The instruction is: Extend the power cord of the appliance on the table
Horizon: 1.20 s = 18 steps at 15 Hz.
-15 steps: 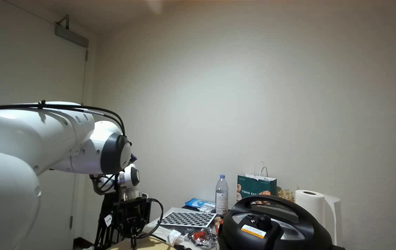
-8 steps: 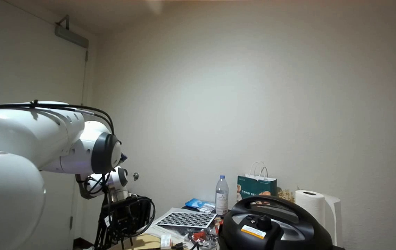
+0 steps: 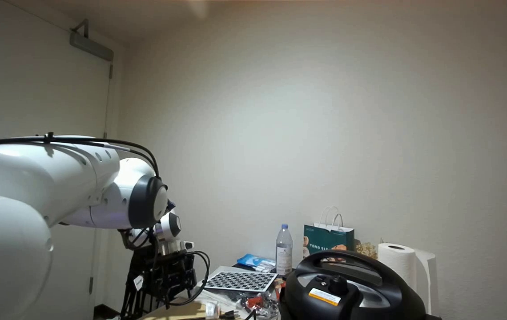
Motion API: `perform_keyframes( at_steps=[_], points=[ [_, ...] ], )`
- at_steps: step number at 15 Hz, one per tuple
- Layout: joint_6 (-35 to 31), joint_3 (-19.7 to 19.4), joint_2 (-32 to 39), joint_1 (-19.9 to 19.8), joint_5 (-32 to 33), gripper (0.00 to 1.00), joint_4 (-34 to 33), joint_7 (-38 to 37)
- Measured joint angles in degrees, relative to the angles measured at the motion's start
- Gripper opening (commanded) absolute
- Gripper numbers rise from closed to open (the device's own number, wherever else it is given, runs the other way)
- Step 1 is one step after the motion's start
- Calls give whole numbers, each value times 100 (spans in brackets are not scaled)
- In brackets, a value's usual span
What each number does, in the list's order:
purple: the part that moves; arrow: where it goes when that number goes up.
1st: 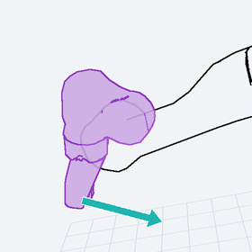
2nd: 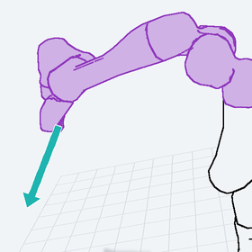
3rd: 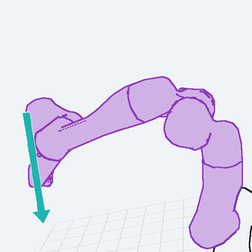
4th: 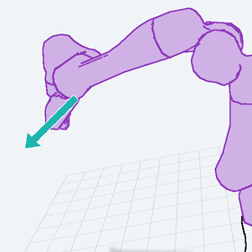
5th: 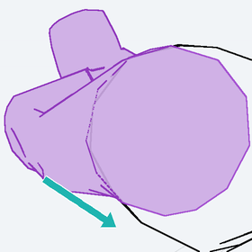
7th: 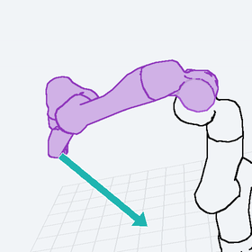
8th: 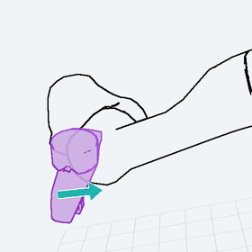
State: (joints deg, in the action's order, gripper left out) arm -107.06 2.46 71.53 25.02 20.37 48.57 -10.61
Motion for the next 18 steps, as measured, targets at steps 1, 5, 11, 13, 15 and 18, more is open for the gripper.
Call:
perform_keyframes(
  at_steps=[1,5,11,13,15,18],
  points=[
    [-78,-3,2,-62,-18,97,-18,-109],
    [-119,-2,4,-97,-40,100,-31,-220],
    [-600,-119,16,-52,-39,100,30,-1505],
    [-890,-194,2,-76,-39,100,182,-2142],
    [-1213,-331,-59,-71,-36,100,443,-2800],
    [-1310,-415,-209,-40,-35,100,694,-3184]
  ],
)
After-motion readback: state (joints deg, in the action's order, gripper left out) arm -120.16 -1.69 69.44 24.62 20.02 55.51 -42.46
